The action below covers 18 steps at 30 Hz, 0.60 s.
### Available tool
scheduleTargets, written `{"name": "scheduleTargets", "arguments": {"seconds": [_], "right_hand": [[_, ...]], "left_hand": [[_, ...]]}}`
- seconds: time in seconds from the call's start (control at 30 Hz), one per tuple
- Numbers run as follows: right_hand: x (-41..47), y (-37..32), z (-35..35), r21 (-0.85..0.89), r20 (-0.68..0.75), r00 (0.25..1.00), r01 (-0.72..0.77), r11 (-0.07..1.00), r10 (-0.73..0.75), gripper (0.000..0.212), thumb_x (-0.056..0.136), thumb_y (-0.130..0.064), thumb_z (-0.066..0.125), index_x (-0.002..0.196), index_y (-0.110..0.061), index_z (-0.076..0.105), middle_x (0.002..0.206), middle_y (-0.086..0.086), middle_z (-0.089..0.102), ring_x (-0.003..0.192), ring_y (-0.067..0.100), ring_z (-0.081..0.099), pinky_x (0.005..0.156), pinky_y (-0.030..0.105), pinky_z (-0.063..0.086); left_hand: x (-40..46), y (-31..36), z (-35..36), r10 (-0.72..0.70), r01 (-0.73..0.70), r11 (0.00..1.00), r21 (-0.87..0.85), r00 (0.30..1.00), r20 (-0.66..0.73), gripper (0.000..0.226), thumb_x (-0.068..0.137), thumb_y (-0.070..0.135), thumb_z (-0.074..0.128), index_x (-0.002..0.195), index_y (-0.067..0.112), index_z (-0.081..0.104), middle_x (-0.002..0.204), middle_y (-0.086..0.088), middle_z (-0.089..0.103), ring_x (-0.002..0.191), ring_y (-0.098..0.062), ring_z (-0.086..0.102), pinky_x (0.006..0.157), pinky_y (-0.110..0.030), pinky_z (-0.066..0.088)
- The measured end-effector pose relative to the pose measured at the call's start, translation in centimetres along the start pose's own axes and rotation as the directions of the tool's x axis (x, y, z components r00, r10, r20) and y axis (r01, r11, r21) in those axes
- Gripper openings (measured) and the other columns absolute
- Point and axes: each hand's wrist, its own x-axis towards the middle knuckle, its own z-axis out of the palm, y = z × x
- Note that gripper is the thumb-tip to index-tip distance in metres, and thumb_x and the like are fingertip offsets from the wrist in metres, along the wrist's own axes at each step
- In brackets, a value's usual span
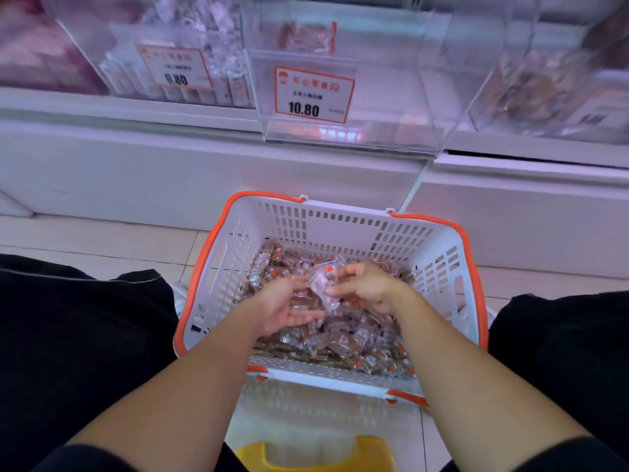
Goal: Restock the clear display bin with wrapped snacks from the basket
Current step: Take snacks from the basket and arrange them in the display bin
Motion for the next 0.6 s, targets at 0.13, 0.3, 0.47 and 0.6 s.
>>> {"name": "scheduleTargets", "arguments": {"seconds": [0.13,0.3,0.47,0.6], "right_hand": [[-0.2,-0.6,0.3,-0.026,-0.101,0.992,0.079,0.997,-0.081,0.036,0.066,-0.011,0.090,0.099,-0.010,0.073,0.091,0.011,0.077,0.081,0.023,0.070,0.082,0.041,0.057],[-0.6,-2.1,1.3,-0.238,-0.163,0.955,0.206,0.949,-0.248,0.026,0.064,-0.020,0.092,0.077,-0.012,0.071,0.072,0.003,0.069,0.065,0.013,0.058,0.063,0.026,0.046],[-0.9,-2.7,0.9,-0.163,-0.232,0.925,0.267,0.950,-0.300,0.011,0.089,-0.027,0.073,0.091,-0.017,0.078,0.089,0.009,0.076,0.069,0.015,0.057,0.064,0.024,0.046],[-1.4,-3.3,0.2,0.068,-0.177,0.951,0.268,0.961,-0.253,0.015,0.093,-0.019,0.067,0.106,-0.019,0.074,0.104,-0.002,0.075,0.085,0.005,0.066,0.059,0.013,0.052]], "left_hand": [[0.0,0.5,0.7,0.003,-0.004,1.000,0.021,0.998,0.056,0.050,0.095,0.057,0.043,0.122,0.018,0.059,0.109,-0.016,0.072,0.083,-0.030,0.073,0.050,-0.026,0.054],[0.9,0.7,1.0,0.159,-0.146,0.969,0.201,0.986,-0.047,0.061,0.078,0.055,0.073,0.122,0.015,0.061,0.092,-0.005,0.071,0.058,-0.014,0.060,0.045,-0.022,0.042],[1.3,0.5,1.1,0.230,-0.224,0.972,0.070,0.970,-0.079,0.048,0.092,0.043,0.063,0.127,0.010,0.058,0.072,-0.001,0.057,0.053,-0.011,0.050,0.043,-0.022,0.036],[1.2,1.2,1.7,0.279,-0.266,0.960,0.087,0.940,-0.198,0.048,0.102,0.036,0.049,0.139,0.006,0.042,0.082,-0.005,0.062,0.052,-0.011,0.047,0.043,-0.023,0.033]]}}
